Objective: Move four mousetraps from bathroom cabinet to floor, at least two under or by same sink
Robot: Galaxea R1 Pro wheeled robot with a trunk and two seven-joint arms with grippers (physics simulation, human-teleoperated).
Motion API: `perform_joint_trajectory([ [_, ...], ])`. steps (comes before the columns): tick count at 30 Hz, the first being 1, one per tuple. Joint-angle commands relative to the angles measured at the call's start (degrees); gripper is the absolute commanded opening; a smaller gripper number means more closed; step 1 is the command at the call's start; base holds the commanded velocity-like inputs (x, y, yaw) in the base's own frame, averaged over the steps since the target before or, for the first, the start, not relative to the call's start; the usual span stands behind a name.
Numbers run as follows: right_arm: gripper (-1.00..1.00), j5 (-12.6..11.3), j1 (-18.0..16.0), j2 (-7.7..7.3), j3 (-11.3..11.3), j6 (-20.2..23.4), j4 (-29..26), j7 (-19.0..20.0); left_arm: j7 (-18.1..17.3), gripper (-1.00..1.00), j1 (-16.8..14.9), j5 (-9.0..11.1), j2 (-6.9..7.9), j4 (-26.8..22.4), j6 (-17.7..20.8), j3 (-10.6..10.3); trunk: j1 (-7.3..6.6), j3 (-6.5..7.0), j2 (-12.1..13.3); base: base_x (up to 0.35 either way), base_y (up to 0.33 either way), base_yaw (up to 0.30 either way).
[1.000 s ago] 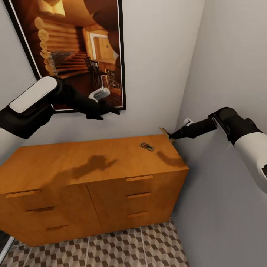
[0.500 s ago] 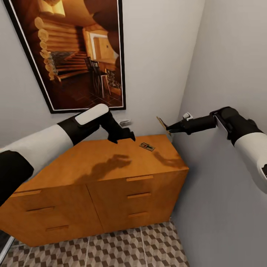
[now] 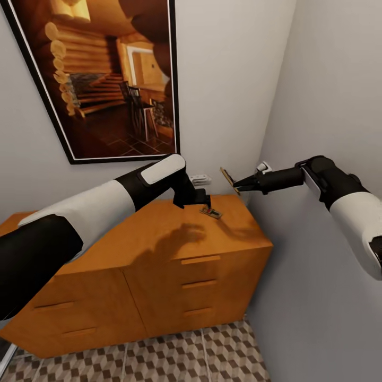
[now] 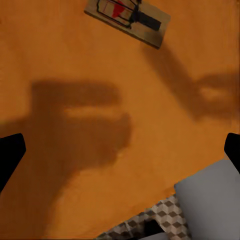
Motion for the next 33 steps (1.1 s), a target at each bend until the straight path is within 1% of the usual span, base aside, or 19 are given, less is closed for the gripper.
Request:
perform_joint_trajectory([
  [1, -1.00, -0.7, 0.4, 0.21, 0.4, 0.8, 0.0, -0.1, 0.5, 1.00, -0.1, 0.6, 0.03, -0.1, -0.1, -0.1, 0.03, -0.06, 0.0, 0.296, 0.000, 0.000],
  [4, -1.00, -0.6, 1.4, 0.84, 0.4, 0.8, -0.1, -0.1, 0.5, 1.00, -0.1, 0.6, 0.08, -0.2, -0.1, 0.0, 0.03, -0.06, 0.0, 0.321, 0.000, 0.000],
  [9, -1.00, -0.5, 1.7, 1.04, 0.4, 0.8, -0.1, -0.1, 0.6, 1.00, -0.1, 0.6, 0.10, -0.3, -0.1, -0.1, 0.03, -0.06, 0.0, 0.223, 0.000, 0.000],
  [19, -1.00, -0.6, 1.8, 1.14, 0.4, 0.8, -0.1, -0.1, 0.7, 1.00, -0.1, 0.6, 0.10, -0.4, 0.0, 0.0, 0.03, -0.06, 0.0, 0.023, 0.000, 0.000],
  [33, -1.00, -0.6, 1.8, 1.85, 0.5, 0.9, 0.0, -0.4, 0.4, 1.00, -0.1, 0.7, 0.01, -0.5, -0.3, 0.1, 0.03, -0.06, 0.0, 0.004, -0.005, 0.000],
])
